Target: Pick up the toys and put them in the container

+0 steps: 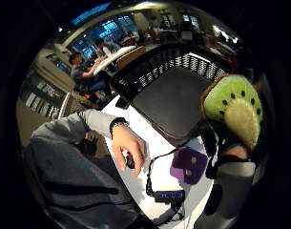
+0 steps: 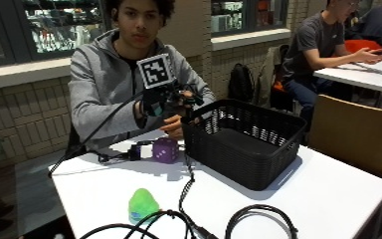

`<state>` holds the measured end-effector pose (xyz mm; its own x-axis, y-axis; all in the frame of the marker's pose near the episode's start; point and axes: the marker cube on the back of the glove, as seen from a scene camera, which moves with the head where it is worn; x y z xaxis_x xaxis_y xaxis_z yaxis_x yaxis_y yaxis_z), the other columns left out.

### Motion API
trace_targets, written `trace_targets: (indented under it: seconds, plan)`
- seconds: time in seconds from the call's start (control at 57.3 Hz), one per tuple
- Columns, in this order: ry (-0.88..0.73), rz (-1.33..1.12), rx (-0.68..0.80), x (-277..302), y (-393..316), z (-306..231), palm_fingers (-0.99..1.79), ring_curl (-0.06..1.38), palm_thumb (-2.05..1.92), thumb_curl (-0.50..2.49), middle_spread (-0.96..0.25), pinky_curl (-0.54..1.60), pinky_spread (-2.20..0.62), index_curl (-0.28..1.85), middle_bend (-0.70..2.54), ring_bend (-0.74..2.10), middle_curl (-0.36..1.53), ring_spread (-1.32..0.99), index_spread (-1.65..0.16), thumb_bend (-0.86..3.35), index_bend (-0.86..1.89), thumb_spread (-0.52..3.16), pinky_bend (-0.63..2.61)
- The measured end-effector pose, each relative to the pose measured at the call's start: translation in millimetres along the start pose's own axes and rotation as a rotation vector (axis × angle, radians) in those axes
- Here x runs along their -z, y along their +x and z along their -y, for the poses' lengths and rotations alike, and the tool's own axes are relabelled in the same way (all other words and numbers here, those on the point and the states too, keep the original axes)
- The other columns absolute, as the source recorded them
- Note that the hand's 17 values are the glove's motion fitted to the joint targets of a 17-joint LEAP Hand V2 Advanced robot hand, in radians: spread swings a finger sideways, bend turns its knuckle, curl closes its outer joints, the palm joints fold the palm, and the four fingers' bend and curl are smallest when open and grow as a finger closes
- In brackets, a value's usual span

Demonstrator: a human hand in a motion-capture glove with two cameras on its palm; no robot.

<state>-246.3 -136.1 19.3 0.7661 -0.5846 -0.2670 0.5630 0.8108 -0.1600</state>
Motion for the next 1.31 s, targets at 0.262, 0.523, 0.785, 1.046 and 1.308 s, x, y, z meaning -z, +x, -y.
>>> trace_targets:
  seconds: [0.262,0.523,0.785,1.046,1.308]
  plan:
    - [-0.034,0.013,0.104,-48.1,-14.9,17.0,0.21,0.13,0.34,0.29,-0.10,0.34,-0.02,0.58,0.41,0.19,0.50,-0.19,-0.15,0.49,1.31,1.55,0.22]
    - [-0.040,0.100,-0.036,-34.0,-10.0,9.9,-0.14,0.21,0.09,0.23,-0.01,0.42,-0.02,0.37,0.31,0.33,0.47,-0.14,-0.13,0.28,0.42,1.40,0.54]
    - [-0.139,-0.059,-0.156,18.0,27.3,-73.7,-0.04,0.21,0.07,0.25,0.03,0.41,-0.01,0.33,0.20,0.22,0.44,-0.11,-0.16,0.22,0.23,1.39,0.51]
    - [-0.365,-0.501,-0.508,113.7,71.8,-240.3,0.00,0.22,0.10,0.27,0.03,0.39,-0.02,0.37,0.18,0.18,0.43,-0.10,-0.19,0.21,0.25,1.47,0.50]
    - [-0.355,-0.374,-0.629,169.2,7.5,-277.2,0.03,0.24,0.11,0.28,0.04,0.40,-0.02,0.39,0.18,0.20,0.41,-0.10,-0.21,0.20,0.20,1.52,0.56]
